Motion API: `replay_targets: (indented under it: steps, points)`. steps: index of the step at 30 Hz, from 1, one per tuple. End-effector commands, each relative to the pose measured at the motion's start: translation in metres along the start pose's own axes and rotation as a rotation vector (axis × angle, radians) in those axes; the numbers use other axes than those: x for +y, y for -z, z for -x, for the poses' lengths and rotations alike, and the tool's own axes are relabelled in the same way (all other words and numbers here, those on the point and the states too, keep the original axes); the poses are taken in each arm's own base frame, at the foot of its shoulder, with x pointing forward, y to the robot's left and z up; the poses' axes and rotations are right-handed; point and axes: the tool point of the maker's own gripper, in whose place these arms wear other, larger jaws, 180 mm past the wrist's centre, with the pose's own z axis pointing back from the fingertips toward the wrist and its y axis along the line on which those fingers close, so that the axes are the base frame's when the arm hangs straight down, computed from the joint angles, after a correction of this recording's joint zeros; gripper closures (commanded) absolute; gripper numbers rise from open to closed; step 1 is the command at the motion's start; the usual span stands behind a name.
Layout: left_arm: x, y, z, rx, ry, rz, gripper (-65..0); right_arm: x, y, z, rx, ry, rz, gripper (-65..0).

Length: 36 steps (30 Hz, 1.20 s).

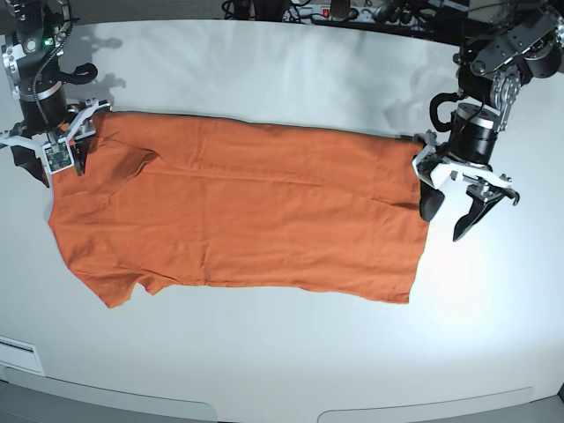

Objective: Fold the T-shirt properly
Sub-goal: 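Release the folded edge and raise both grippers, then grasp the folded edge again with both grippers and pull it back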

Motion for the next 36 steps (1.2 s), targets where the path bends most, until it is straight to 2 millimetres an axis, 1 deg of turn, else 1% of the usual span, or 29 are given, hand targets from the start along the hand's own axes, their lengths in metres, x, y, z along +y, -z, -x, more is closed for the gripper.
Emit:
replay_targets:
  steps: [1, 2, 3, 4, 6, 8, 10, 12, 14, 16, 18, 21, 24, 27, 29, 32, 36]
  points:
    - [0.015, 0.001, -0.009, -0.042, 0.018, -0.049, -21.4, -0.008, -0.001, -0.010, -0.038, -0.018, 0.025, -27.4]
    - [0.016, -0.001, -0.008, -0.039, 0.009, -0.058, -9.8, -0.007, -0.002, -0.008, -0.031, -0.015, 0.020, -18.9]
    - [0.014, -0.002, -0.006, -0.033, 0.007, -0.055, 0.0, -0.006, -0.002, -0.006, -0.019, -0.008, 0.015, -8.0]
    - [0.011, -0.004, -0.004, -0.030, 0.009, -0.048, 0.0, -0.004, -0.002, -0.004, -0.010, 0.007, 0.006, 0.0]
    - [0.002, -0.007, -0.004, -0.028, 0.010, -0.013, 0.0, -0.001, -0.002, -0.002, 0.000, 0.034, -0.013, 0.0]
    - [-0.007, -0.006, -0.005, -0.025, 0.001, 0.023, 0.0, 0.003, -0.002, -0.005, -0.014, 0.024, -0.030, 0.0]
    - [-0.016, -0.002, -0.007, -0.015, -0.038, 0.069, 0.0, 0.013, -0.003, -0.009, -0.038, 0.005, -0.075, 0.0]
    - [-0.033, 0.002, -0.009, 0.002, -0.094, 0.162, 0.0, 0.028, -0.004, -0.010, -0.044, 0.004, -0.151, 0.0]
    - [-0.050, 0.006, -0.009, 0.018, -0.116, 0.258, 0.0, 0.035, -0.004, -0.008, -0.033, 0.022, -0.189, 0.0]
    - [-0.063, 0.013, -0.005, 0.037, -0.140, 0.328, 0.0, 0.036, -0.001, 0.001, -0.004, 0.026, -0.201, 0.0]
    - [-0.074, 0.019, 0.002, 0.067, -0.178, 0.376, 0.0, 0.039, 0.007, 0.015, 0.043, 0.035, -0.223, 0.0]
    - [-0.091, 0.021, 0.016, 0.123, -0.196, 0.447, 0.0, 0.048, 0.020, 0.037, 0.117, 0.087, -0.298, 0.0]
    - [-0.109, 0.013, 0.033, 0.191, -0.201, 0.525, 0.0, 0.052, 0.030, 0.060, 0.193, 0.106, -0.336, 0.0]
    - [-0.127, -0.001, 0.048, 0.262, -0.176, 0.621, 0.0, 0.053, 0.030, 0.084, 0.290, 0.101, -0.347, 0.0]
    - [-0.134, -0.009, 0.049, 0.272, -0.168, 0.654, 0.0, 0.056, 0.026, 0.092, 0.326, 0.089, -0.362, 0.0]
    - [-0.142, -0.021, 0.044, 0.268, -0.176, 0.684, 0.0, 0.062, 0.017, 0.104, 0.363, 0.082, -0.381, 0.0]
    - [-0.159, -0.053, 0.043, 0.302, -0.164, 0.755, 0.0, 0.076, -0.006, 0.131, 0.446, 0.070, -0.424, 0.0]
